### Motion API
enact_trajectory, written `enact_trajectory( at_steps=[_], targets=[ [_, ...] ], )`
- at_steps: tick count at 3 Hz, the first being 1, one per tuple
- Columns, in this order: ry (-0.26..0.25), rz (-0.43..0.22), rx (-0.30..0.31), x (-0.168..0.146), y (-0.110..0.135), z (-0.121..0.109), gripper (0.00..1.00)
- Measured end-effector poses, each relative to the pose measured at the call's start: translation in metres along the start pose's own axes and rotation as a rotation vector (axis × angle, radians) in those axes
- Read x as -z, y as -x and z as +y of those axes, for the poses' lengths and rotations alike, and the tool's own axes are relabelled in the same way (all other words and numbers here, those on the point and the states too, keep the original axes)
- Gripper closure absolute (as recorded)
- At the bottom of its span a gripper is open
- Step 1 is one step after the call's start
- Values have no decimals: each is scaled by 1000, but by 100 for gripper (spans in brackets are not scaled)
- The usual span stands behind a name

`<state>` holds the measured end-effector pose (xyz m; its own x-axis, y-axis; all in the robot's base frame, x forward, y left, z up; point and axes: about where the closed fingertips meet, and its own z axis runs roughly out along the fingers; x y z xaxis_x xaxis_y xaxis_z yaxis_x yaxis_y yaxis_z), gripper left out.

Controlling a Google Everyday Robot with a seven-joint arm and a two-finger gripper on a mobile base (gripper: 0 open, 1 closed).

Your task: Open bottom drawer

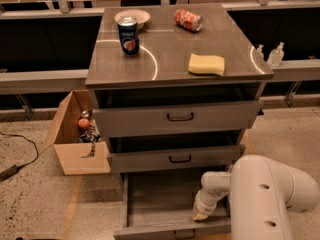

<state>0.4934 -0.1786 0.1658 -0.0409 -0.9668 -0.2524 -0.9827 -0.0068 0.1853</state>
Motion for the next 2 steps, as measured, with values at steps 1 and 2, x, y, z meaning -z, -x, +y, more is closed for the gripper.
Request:
enact_trajectory(
  at_steps=[1, 2],
  targets=[
    [103, -45, -39, -2, 13, 36, 100],
    [186, -80, -61, -5, 28, 64, 100]
  ],
)
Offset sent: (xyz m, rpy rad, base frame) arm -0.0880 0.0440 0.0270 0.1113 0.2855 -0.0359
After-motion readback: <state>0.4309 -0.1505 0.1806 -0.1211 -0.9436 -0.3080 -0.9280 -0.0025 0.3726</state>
